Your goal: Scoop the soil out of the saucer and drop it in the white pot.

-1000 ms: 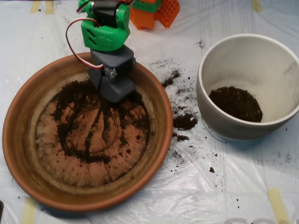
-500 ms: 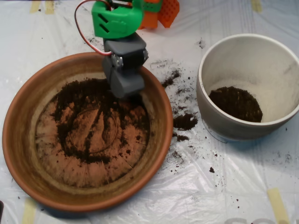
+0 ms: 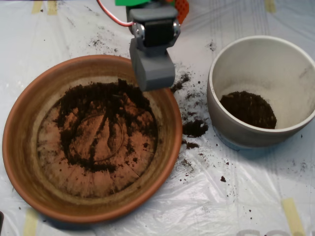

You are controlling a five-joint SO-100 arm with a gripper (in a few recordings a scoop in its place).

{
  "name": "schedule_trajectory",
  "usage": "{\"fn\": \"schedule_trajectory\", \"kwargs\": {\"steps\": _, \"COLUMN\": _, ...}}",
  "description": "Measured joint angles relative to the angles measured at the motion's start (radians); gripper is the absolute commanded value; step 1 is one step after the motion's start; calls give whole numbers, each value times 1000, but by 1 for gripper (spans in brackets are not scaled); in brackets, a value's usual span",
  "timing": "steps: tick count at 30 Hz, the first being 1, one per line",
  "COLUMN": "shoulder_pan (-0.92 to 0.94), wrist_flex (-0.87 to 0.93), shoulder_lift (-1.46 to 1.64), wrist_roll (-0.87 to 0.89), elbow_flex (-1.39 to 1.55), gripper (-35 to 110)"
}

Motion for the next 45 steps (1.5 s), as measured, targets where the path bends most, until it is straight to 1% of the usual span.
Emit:
{"fn": "schedule_trajectory", "kwargs": {"steps": 5, "shoulder_pan": -89, "wrist_flex": 146, "shoulder_lift": -94, "wrist_roll": 89, "elbow_flex": -232, "gripper": -1}}
{"fn": "schedule_trajectory", "kwargs": {"steps": 11, "shoulder_pan": -230, "wrist_flex": 221, "shoulder_lift": -167, "wrist_roll": 193, "elbow_flex": -407, "gripper": -1}}
{"fn": "schedule_trajectory", "kwargs": {"steps": 16, "shoulder_pan": -356, "wrist_flex": 301, "shoulder_lift": -318, "wrist_roll": 272, "elbow_flex": -607, "gripper": 0}}
{"fn": "schedule_trajectory", "kwargs": {"steps": 19, "shoulder_pan": -416, "wrist_flex": 316, "shoulder_lift": -377, "wrist_roll": 302, "elbow_flex": -672, "gripper": 0}}
{"fn": "schedule_trajectory", "kwargs": {"steps": 22, "shoulder_pan": -476, "wrist_flex": 310, "shoulder_lift": -400, "wrist_roll": 314, "elbow_flex": -681, "gripper": 21}}
{"fn": "schedule_trajectory", "kwargs": {"steps": 23, "shoulder_pan": -491, "wrist_flex": 305, "shoulder_lift": -402, "wrist_roll": 325, "elbow_flex": -681, "gripper": 35}}
{"fn": "schedule_trajectory", "kwargs": {"steps": 24, "shoulder_pan": -502, "wrist_flex": 304, "shoulder_lift": -403, "wrist_roll": 327, "elbow_flex": -681, "gripper": 38}}
{"fn": "schedule_trajectory", "kwargs": {"steps": 29, "shoulder_pan": -540, "wrist_flex": 278, "shoulder_lift": -419, "wrist_roll": 311, "elbow_flex": -647, "gripper": 32}}
{"fn": "schedule_trajectory", "kwargs": {"steps": 36, "shoulder_pan": -541, "wrist_flex": 207, "shoulder_lift": -414, "wrist_roll": 310, "elbow_flex": -515, "gripper": 30}}
{"fn": "schedule_trajectory", "kwargs": {"steps": 40, "shoulder_pan": -529, "wrist_flex": 186, "shoulder_lift": -396, "wrist_roll": 321, "elbow_flex": -508, "gripper": 31}}
{"fn": "schedule_trajectory", "kwargs": {"steps": 43, "shoulder_pan": -489, "wrist_flex": 241, "shoulder_lift": -393, "wrist_roll": 336, "elbow_flex": -578, "gripper": 31}}
{"fn": "schedule_trajectory", "kwargs": {"steps": 45, "shoulder_pan": -449, "wrist_flex": 290, "shoulder_lift": -396, "wrist_roll": 334, "elbow_flex": -680, "gripper": 31}}
